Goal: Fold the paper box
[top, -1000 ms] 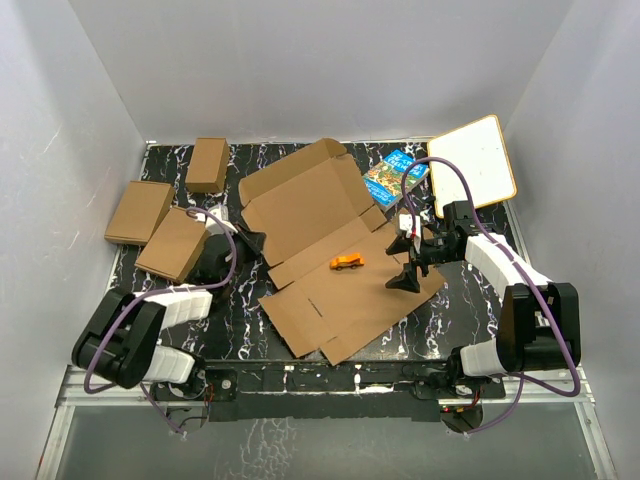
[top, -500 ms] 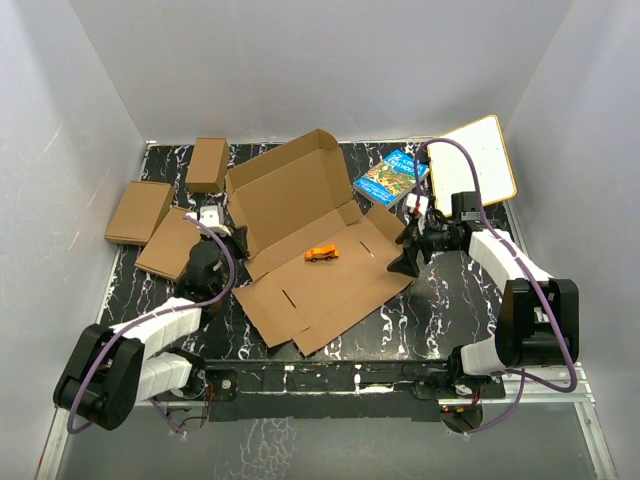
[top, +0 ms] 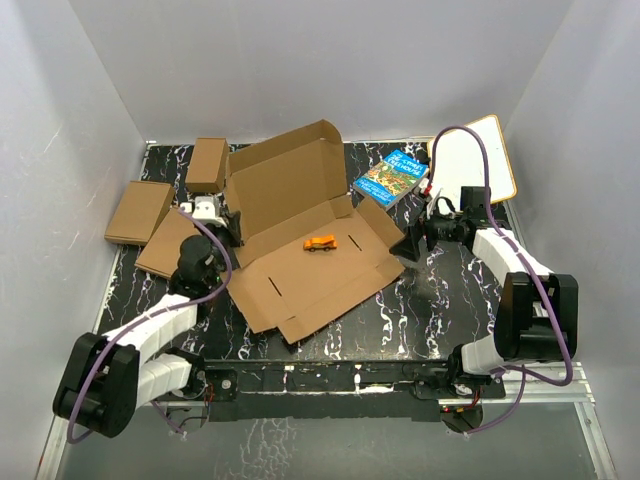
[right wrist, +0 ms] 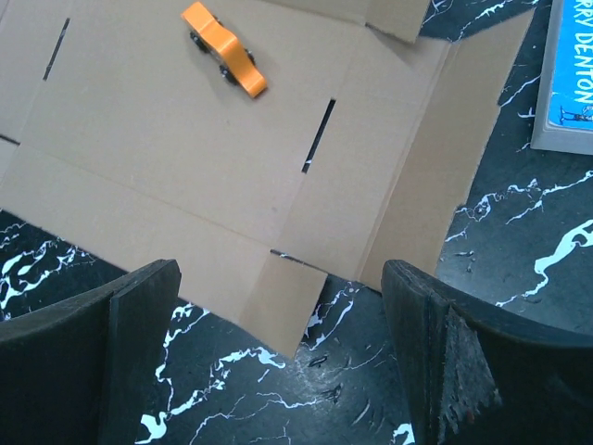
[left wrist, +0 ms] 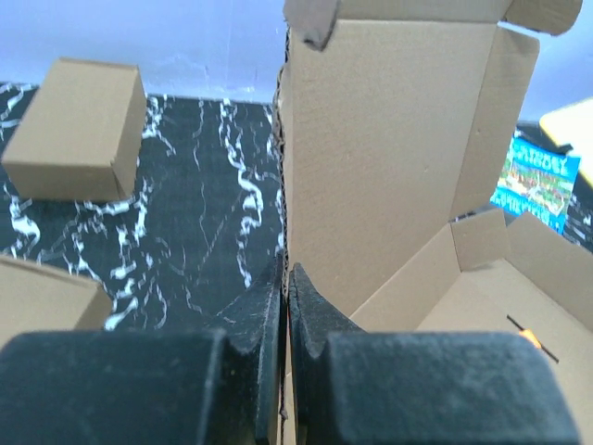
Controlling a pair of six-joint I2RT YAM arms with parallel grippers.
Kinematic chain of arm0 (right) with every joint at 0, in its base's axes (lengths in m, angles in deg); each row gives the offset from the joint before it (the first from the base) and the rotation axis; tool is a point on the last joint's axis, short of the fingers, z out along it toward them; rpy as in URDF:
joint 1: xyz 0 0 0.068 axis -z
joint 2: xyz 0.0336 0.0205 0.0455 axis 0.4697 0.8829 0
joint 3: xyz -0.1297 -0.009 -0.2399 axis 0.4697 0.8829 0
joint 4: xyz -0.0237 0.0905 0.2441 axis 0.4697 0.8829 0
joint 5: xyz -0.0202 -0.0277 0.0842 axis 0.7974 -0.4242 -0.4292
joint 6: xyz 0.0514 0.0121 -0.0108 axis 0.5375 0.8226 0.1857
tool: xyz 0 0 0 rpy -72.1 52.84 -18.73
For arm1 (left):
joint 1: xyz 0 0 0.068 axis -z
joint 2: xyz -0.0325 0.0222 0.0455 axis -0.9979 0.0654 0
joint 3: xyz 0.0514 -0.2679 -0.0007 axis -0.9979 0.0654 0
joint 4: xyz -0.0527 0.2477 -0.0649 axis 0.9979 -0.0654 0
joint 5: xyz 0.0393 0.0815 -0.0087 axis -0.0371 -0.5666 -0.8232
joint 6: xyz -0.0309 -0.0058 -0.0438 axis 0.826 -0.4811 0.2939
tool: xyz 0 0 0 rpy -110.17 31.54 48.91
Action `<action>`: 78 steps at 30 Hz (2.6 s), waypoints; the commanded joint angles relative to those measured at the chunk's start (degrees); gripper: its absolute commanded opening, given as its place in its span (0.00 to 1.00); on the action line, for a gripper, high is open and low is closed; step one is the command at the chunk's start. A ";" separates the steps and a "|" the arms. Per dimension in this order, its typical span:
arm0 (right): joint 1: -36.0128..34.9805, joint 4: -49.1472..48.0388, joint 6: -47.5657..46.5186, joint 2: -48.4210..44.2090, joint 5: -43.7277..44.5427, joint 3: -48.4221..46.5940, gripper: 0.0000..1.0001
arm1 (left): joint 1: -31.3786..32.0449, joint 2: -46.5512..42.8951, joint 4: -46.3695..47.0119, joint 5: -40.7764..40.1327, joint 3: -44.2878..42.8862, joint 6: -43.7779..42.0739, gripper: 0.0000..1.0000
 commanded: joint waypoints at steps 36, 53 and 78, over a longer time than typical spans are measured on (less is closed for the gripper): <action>1.11 -1.48 2.54 3.16 -0.05 -3.54 0.86 | -13.76 7.98 -6.39 30.77 -32.65 -3.53 0.00; 2.07 3.53 13.26 6.93 -7.64 -34.17 0.74 | -23.40 3.86 15.60 50.08 -31.94 26.43 0.00; 1.76 -23.74 21.74 7.36 -20.59 -27.63 0.41 | -24.19 13.65 39.18 60.96 -38.39 52.85 0.00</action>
